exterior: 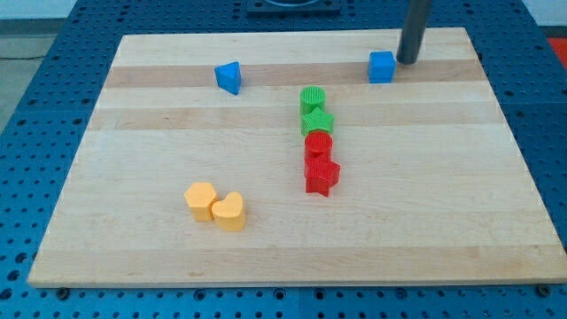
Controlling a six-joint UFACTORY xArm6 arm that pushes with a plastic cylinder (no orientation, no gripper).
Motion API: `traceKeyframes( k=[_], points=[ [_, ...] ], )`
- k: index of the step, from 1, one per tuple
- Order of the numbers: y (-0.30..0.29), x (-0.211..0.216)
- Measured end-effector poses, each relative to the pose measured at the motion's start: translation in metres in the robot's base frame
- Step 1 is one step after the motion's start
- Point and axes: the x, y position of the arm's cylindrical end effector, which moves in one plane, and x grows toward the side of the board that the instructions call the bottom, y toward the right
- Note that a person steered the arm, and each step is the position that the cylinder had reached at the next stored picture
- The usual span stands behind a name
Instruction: Place the blue cube vertically above the green circle
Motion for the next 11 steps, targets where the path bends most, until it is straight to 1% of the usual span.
traceKeyframes(
  k=[1,2,3,4,5,6,7,8,9,10,11],
  points=[
    [-0.005,0.014],
    [-0.055,0.014],
    [-0.084,0.015],
    [-0.075,0.036],
    [-0.088,0.064],
    [-0.113,0.049],
    [-0.113,0.008],
    [-0.1,0.003],
    [-0.083,-0.012],
    [-0.086,-0.029],
    [-0.112,-0.029]
  ],
)
